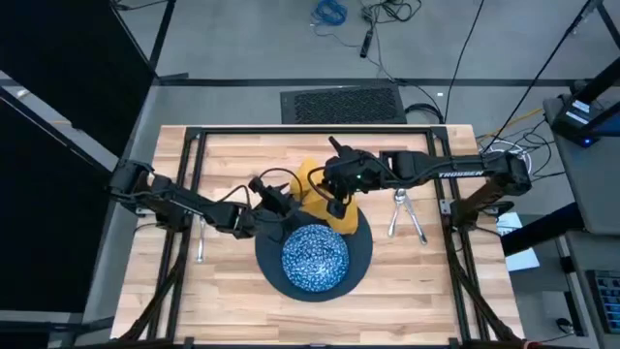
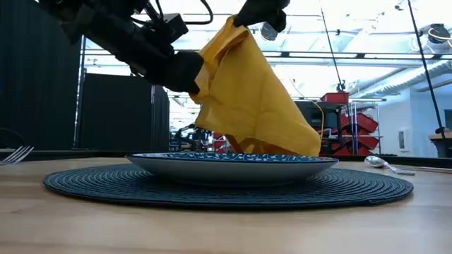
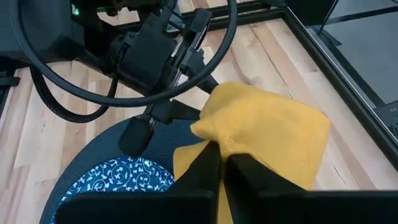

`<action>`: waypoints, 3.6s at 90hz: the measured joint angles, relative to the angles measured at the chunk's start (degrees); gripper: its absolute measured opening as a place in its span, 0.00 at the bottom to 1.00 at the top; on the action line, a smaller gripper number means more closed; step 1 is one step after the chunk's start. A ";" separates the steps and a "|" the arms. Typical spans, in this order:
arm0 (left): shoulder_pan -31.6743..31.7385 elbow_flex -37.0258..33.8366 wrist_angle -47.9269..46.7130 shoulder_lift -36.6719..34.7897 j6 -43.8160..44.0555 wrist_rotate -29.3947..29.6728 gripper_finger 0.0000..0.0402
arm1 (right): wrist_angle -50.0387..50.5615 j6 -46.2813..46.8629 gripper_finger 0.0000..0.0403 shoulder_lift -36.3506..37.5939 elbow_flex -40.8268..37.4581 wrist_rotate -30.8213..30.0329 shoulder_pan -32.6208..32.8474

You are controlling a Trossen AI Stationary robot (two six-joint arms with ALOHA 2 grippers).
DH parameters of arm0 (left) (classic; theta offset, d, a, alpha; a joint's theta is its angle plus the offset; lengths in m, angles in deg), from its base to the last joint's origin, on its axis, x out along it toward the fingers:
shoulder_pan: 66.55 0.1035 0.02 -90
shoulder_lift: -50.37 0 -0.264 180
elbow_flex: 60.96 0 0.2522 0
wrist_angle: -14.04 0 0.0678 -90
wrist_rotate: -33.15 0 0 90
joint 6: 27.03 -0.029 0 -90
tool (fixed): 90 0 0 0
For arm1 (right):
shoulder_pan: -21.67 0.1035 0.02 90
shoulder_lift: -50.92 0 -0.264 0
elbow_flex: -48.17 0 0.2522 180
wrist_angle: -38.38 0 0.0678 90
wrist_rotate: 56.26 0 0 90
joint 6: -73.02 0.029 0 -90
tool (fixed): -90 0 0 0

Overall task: Set table place
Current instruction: Fold the yellow table napkin

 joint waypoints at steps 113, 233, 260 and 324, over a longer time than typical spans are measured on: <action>-6.21 7.39 4.50 -18.02 -25.86 6.38 0.00 | -2.62 -0.39 0.42 -6.01 0.09 -0.25 0.89; -9.58 14.97 -29.42 -33.19 -18.11 10.40 0.00 | -14.30 -20.57 0.17 -24.18 -0.04 -9.31 0.57; -10.70 14.93 -39.20 -34.27 -9.40 13.31 0.00 | -8.81 -24.34 0.12 -9.44 0.02 -4.98 -4.18; -6.52 14.88 -45.85 -33.79 -4.82 8.50 0.00 | -19.41 -12.06 0.21 -11.70 -4.91 1.63 12.05</action>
